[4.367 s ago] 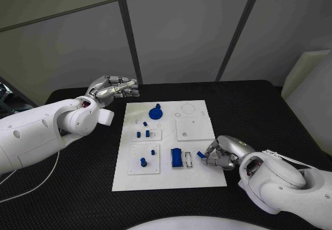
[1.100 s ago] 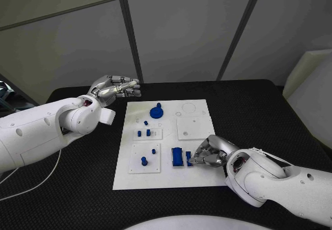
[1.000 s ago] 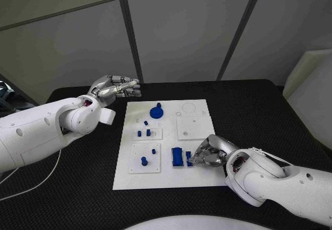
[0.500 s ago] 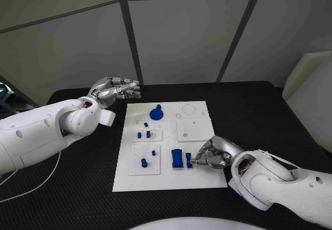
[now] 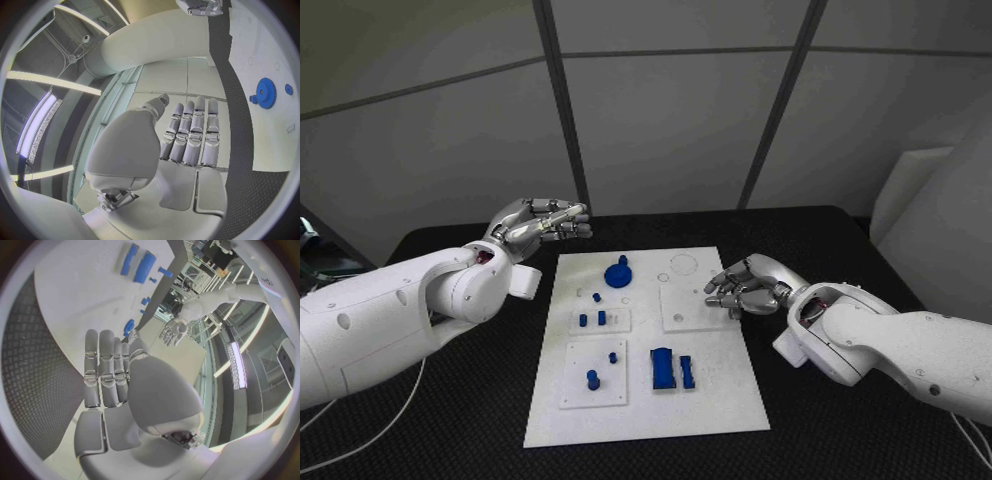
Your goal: Assemble the parts on the task board
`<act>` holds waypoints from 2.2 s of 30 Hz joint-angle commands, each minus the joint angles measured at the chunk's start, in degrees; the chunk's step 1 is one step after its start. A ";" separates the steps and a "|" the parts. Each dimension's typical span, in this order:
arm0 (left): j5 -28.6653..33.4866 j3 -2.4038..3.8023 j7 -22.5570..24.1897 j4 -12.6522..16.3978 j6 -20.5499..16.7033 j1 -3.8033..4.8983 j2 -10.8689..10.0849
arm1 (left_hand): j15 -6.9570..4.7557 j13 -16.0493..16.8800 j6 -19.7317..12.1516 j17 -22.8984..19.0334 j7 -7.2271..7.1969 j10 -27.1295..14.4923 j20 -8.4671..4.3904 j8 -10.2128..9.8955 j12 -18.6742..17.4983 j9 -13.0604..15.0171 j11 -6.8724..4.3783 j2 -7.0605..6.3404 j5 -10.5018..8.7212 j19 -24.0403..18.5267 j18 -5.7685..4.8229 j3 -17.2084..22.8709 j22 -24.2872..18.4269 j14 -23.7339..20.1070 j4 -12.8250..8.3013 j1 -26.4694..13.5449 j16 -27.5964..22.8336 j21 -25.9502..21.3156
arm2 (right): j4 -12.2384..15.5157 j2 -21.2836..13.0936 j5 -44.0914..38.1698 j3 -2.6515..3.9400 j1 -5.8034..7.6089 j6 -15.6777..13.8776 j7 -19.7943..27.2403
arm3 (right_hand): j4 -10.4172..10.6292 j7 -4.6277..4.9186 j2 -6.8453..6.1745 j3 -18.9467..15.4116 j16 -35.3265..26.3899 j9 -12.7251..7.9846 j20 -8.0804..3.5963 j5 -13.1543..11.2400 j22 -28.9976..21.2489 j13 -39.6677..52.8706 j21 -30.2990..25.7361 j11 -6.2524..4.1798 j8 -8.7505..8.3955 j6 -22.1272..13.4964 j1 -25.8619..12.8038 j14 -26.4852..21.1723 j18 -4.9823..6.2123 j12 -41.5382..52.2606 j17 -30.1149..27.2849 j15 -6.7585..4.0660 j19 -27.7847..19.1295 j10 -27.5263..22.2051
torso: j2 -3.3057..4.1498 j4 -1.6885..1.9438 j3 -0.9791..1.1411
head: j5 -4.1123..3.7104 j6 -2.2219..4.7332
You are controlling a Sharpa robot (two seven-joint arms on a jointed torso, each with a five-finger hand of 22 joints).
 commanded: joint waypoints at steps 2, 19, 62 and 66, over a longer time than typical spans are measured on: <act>6.40 -0.42 5.49 -1.79 -5.48 -0.15 1.51 | 0.15 -0.08 0.86 0.05 -0.49 1.25 0.04 0.17 -0.44 -0.05 -0.35 0.44 0.05 -0.50 -0.17 -0.39 -1.17 0.18 0.33 0.00 -1.08 -0.09 | -8.87 4.25 21.61 0.04 1.58 4.66 18.72 | 0.06 0.61 0.49 0.12 -12.61 -2.18 2.16 -1.40 -5.61 -11.36 -8.34 1.32 -0.59 -0.32 2.45 -4.16 0.20 -7.50 -7.11 2.18 -3.46 0.15 | -1.44 -0.39 -0.50 | -0.15 2.77; 11.51 -0.84 9.08 -10.01 -12.65 -1.76 7.20 | 3.70 -0.17 -1.51 -1.21 -1.22 -3.41 3.39 -7.95 -11.16 -0.25 1.80 1.47 0.11 -20.37 -0.60 -5.99 -14.26 -11.29 1.24 1.02 -7.14 -0.59 | -33.22 17.69 31.48 0.63 2.78 8.37 28.56 | -0.32 2.74 1.45 1.42 -37.16 -14.29 8.05 -1.57 -22.04 -37.81 -28.62 4.58 -0.66 -1.54 1.18 -9.00 0.73 -17.87 -27.36 7.36 -4.24 2.89 | -2.55 -0.57 -0.38 | 1.83 5.60; 2.85 -1.87 8.81 14.17 -36.91 -7.40 2.83 | -6.32 -3.69 -48.36 -4.77 -11.44 -51.33 -13.32 -11.85 -14.59 -3.93 -8.49 7.67 -6.34 -47.45 -5.75 -21.25 -30.55 -56.07 -5.29 -68.37 -10.60 -3.69 | -6.37 9.99 51.46 -1.70 -0.50 -19.32 35.39 | -9.79 -8.75 -2.24 8.91 -40.75 -23.81 -6.50 -9.59 -38.25 -43.00 -37.03 -4.43 -4.21 -49.51 -77.73 -60.47 -9.83 -21.56 -36.45 -0.47 -47.52 -50.29 | -6.61 2.34 0.08 | 1.57 2.33; 2.85 -1.87 8.81 14.17 -36.91 -7.40 2.83 | -6.32 -3.69 -49.62 -4.77 -11.44 -52.59 -13.32 -11.85 -14.59 -3.93 -8.49 7.67 -6.34 -51.70 -5.74 -21.25 -30.55 -57.26 -5.29 -70.24 -10.60 -3.69 | -6.37 9.99 51.46 -1.70 -0.50 -19.32 35.39 | -9.79 -8.75 -2.24 8.91 -40.75 -23.81 -6.50 -9.59 -38.25 -43.00 -37.03 -4.43 -4.21 -50.74 -79.70 -61.77 -9.83 -21.56 -36.45 -0.47 -48.63 -51.63 | -6.61 2.34 0.08 | 1.57 2.33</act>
